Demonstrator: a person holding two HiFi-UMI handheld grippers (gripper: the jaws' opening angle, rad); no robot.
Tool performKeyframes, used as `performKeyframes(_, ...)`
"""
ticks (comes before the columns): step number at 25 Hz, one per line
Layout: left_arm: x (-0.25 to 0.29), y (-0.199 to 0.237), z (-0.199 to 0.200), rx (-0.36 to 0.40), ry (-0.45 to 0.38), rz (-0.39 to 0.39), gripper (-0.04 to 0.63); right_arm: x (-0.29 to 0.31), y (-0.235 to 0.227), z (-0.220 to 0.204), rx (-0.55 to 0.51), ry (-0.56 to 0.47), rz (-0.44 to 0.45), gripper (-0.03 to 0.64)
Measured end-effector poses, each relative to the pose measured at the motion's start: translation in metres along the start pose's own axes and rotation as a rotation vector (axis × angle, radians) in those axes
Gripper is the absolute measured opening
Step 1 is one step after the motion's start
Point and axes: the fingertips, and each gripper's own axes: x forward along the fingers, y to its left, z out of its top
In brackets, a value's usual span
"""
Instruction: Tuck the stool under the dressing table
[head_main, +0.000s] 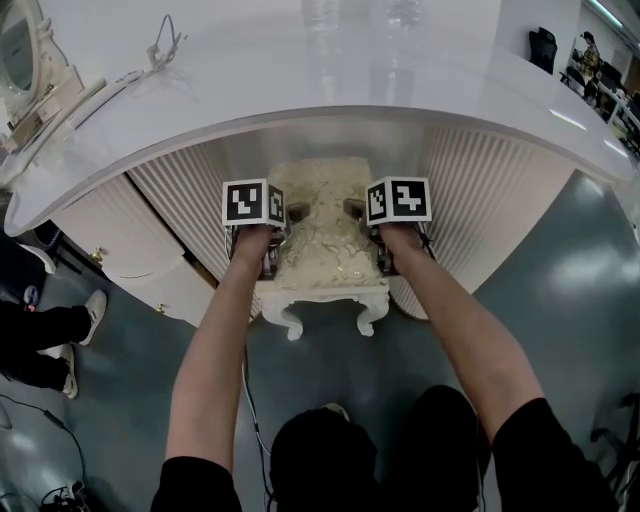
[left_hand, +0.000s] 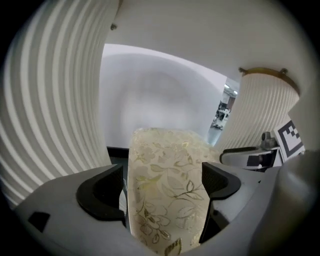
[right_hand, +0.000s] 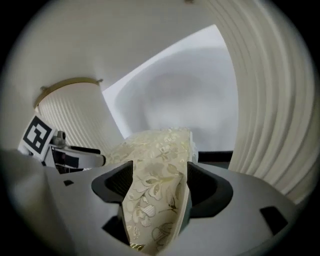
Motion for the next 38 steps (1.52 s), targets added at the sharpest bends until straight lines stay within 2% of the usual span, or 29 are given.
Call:
performKeyframes(2, -0.015, -0.008, 0.005, 0.009, -0.052, 0.018, 0.456, -0.011, 0.010, 0.007, -0.090, -0.043, -0.005, 0.339)
performKeyframes(5, -0.032, -0.026, 0.003, 0.068, -0.089, 0.052, 0.330, -0.027, 0.026, 0.011, -0.162, -0.092, 0.021, 0.339)
performKeyframes(7, -0.045, -0.041, 0.001, 0.107, -0.122, 0.062, 0.271, -0.037, 0.041, 0.012, -0.214, -0.122, 0.046, 0.339)
performKeyframes(10, -0.068, -0.064, 0.001, 0.153, -0.208, 0.069, 0.176, -0.057, 0.068, 0.015, -0.344, -0.184, 0.073, 0.337)
performKeyframes(13, -0.089, -0.085, 0.003, 0.202, -0.289, 0.087, 0.100, -0.081, 0.096, 0.017, -0.426, -0.254, 0.142, 0.333)
performKeyframes(16, -0.108, -0.101, 0.000, 0.231, -0.352, 0.096, 0.078, -0.106, 0.112, 0.017, -0.415, -0.318, 0.199, 0.301)
performKeyframes(17, -0.115, -0.105, -0.001, 0.233, -0.375, 0.102, 0.064, -0.115, 0.111, 0.018, -0.415, -0.347, 0.191, 0.233)
performKeyframes(18, -0.124, -0.109, -0.002, 0.231, -0.400, 0.108, 0.049, -0.125, 0.109, 0.020, -0.417, -0.378, 0.175, 0.083)
performKeyframes(19, -0.132, -0.111, -0.002, 0.226, -0.426, 0.114, 0.037, -0.135, 0.107, 0.022, -0.420, -0.408, 0.162, 0.023)
performKeyframes(23, -0.170, -0.120, 0.002, 0.221, -0.530, 0.149, 0.008, -0.169, 0.111, 0.027, -0.449, -0.498, 0.169, 0.011)
performKeyframes(27, -0.208, -0.142, 0.012, 0.315, -0.615, 0.191, 0.006, -0.204, 0.126, 0.033, -0.459, -0.581, 0.212, 0.006)
performKeyframes(30, -0.227, -0.158, 0.018, 0.390, -0.643, 0.215, 0.006, -0.226, 0.143, 0.039, -0.494, -0.621, 0.232, 0.006)
performKeyframes(34, -0.258, -0.170, 0.027, 0.418, -0.665, 0.191, 0.006, -0.259, 0.175, 0.050, -0.555, -0.656, 0.252, 0.006)
performKeyframes(38, -0.272, -0.173, 0.032, 0.408, -0.691, 0.140, 0.006, -0.284, 0.207, 0.058, -0.665, -0.736, 0.328, 0.006)
